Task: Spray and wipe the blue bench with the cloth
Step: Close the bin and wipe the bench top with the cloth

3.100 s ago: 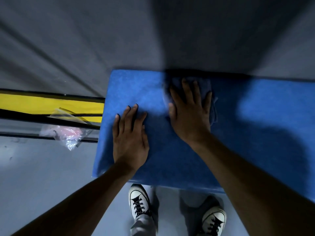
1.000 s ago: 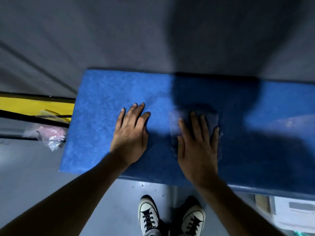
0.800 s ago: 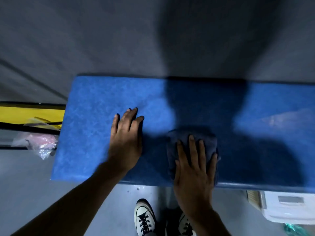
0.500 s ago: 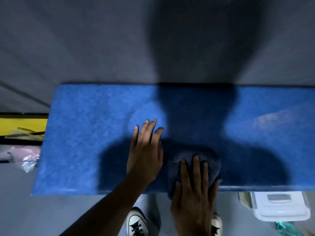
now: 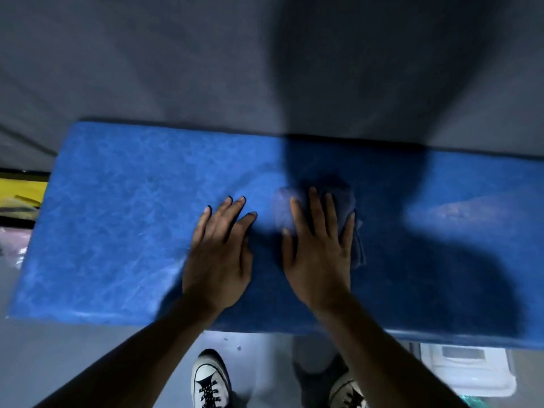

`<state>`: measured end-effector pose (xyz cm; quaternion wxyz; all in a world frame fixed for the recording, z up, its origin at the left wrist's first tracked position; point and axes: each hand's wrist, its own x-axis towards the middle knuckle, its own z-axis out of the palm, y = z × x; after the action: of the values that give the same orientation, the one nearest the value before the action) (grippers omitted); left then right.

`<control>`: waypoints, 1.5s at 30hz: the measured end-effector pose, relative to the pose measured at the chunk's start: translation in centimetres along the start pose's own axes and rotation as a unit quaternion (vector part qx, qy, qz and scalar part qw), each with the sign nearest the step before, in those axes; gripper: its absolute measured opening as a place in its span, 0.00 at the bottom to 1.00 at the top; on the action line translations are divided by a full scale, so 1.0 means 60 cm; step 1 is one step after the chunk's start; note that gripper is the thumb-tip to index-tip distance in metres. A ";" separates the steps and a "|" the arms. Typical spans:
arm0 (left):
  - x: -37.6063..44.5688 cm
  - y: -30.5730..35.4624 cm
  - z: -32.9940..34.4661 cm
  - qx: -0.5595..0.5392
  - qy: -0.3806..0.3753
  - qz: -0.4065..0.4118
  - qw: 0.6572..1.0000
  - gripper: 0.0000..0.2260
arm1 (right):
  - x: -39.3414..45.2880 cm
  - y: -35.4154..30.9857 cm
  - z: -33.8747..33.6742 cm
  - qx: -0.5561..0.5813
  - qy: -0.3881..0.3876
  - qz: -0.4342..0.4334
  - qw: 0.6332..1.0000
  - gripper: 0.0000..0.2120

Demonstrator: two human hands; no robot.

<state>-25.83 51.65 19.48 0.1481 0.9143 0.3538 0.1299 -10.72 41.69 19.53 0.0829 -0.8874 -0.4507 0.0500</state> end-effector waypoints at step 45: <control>0.007 0.160 0.083 -0.060 0.042 0.002 0.997 0.16 | -0.207 0.069 -0.017 -0.028 0.022 0.055 0.998 0.26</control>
<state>-17.95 44.27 18.45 0.1877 0.8984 0.3492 0.1891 -14.57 29.16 19.89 0.0647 -0.9135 -0.4009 0.0226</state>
